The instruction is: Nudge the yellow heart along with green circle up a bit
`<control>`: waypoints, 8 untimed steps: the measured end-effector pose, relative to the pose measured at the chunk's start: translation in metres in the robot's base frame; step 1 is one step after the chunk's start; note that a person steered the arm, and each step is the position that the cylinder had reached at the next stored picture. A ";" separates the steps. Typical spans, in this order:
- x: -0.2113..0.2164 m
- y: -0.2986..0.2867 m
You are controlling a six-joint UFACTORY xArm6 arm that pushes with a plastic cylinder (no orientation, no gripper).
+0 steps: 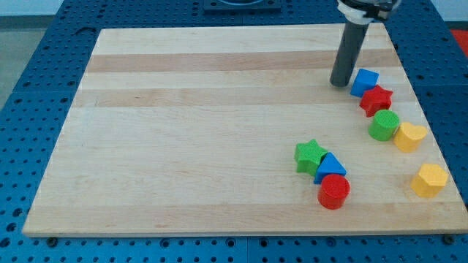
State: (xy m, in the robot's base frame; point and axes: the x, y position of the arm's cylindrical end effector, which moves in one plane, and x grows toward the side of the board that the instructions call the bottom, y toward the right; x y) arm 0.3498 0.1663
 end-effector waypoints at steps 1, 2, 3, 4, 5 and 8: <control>-0.023 0.026; -0.026 0.104; -0.006 0.177; 0.021 0.179; 0.071 0.166; 0.155 0.112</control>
State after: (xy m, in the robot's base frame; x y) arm 0.5050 0.2786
